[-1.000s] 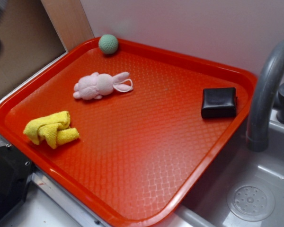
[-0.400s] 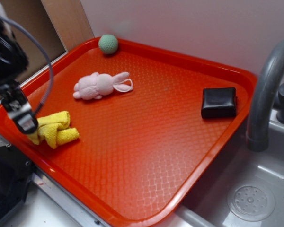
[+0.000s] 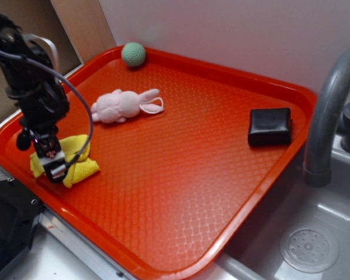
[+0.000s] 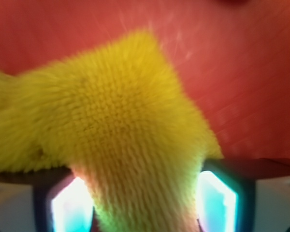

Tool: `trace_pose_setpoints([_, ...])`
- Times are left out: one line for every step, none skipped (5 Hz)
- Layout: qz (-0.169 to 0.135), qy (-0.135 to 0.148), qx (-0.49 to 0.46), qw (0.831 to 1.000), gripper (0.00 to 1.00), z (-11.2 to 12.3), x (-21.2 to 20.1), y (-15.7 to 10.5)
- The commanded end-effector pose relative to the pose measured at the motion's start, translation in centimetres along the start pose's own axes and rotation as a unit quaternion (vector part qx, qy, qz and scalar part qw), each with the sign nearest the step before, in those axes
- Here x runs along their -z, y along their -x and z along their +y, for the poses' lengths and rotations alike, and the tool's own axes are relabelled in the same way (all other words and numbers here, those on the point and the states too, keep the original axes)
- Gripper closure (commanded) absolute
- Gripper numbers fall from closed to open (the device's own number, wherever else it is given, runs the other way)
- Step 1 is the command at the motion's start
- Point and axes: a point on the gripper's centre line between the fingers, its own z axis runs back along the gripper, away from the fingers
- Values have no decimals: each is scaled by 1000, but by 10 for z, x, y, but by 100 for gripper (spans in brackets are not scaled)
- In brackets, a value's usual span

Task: Grab the yellow cloth.

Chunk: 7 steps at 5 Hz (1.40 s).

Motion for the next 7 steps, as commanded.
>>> trace_pose_setpoints([-114, 75, -59, 989, 100, 42, -42, 31])
trace_pose_setpoints([-173, 67, -78, 980, 100, 51, -89, 45])
trace_pose_setpoints([-201, 74, -100, 972, 100, 37, -141, 36])
trace_pose_setpoints([-211, 59, -61, 974, 100, 2, -194, 22])
trace_pose_setpoints([-215, 66, -6, 974, 100, -26, -245, 29])
trace_pose_setpoints([-213, 69, 12, 975, 100, -42, -251, 28])
trace_pose_setpoints([-184, 45, 15, 982, 100, -44, -242, 23])
